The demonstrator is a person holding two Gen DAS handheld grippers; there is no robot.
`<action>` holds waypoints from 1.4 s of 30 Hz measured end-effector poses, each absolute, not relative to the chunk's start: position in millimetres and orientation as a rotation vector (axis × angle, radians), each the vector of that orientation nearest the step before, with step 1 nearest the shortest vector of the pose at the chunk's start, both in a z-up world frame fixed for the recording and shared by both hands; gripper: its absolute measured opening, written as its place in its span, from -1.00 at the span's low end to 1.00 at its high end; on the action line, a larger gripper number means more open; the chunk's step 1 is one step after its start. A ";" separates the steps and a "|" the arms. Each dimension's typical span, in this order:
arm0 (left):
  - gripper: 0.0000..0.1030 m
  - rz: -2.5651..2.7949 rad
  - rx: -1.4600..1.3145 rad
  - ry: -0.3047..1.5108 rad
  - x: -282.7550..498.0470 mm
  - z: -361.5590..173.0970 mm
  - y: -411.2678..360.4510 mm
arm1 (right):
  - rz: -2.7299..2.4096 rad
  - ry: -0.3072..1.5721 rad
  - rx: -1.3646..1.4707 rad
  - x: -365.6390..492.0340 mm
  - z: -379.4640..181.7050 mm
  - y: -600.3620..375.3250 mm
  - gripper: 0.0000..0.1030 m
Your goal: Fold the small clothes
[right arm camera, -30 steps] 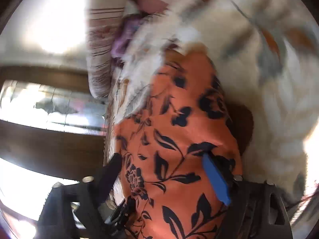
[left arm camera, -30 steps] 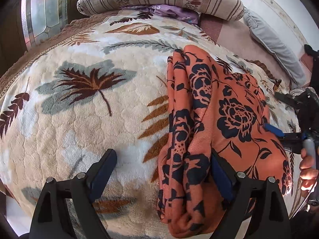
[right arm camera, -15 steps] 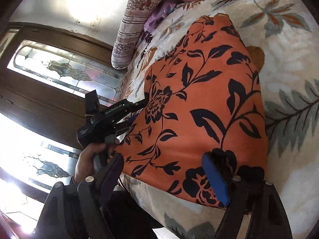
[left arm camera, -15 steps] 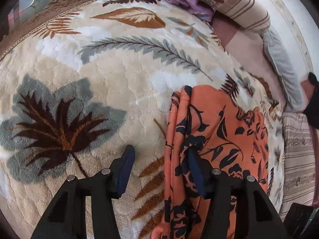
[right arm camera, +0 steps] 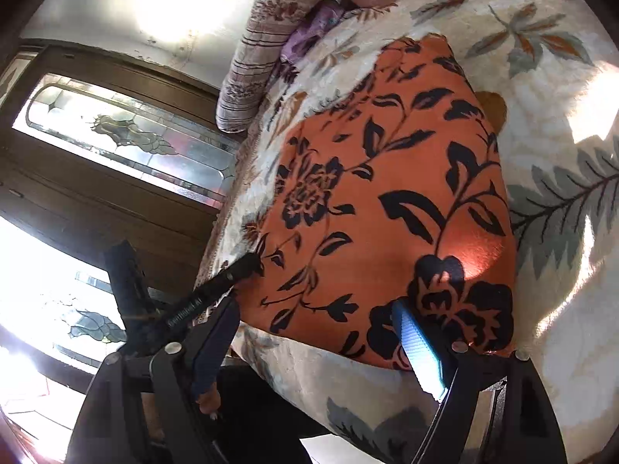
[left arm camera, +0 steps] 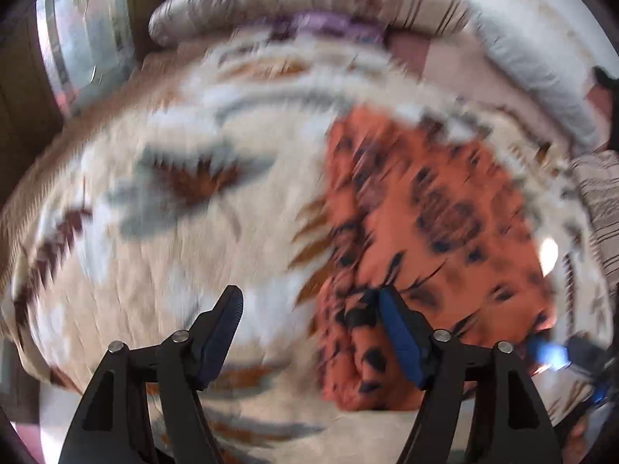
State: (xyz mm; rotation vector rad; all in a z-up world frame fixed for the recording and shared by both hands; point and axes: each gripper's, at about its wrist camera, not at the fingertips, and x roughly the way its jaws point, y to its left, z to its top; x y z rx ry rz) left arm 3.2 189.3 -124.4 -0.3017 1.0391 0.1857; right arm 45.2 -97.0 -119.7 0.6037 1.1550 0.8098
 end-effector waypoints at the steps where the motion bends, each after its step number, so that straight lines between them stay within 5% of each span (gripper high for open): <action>1: 0.47 0.160 -0.376 1.040 -1.6 -130.8 195.5 | 0.808 1.167 0.619 46.1 -124.0 -97.3 0.62; 10: 0.47 0.199 -0.254 0.921 -27.6 -86.0 183.0 | 0.748 1.101 0.574 17.5 -99.3 -112.9 0.62; 29: 0.51 0.176 -0.247 0.932 -29.6 -82.3 179.1 | 0.590 1.089 0.583 27.5 -107.9 -168.8 0.72; 34: 0.81 0.081 -0.412 0.894 -16.7 -75.7 196.0 | 0.564 1.092 0.598 51.9 -108.4 -176.6 0.78; 42: 0.83 -0.003 -0.545 0.973 38.8 -101.9 205.3 | 0.582 1.172 0.642 126.7 -132.8 -154.9 0.80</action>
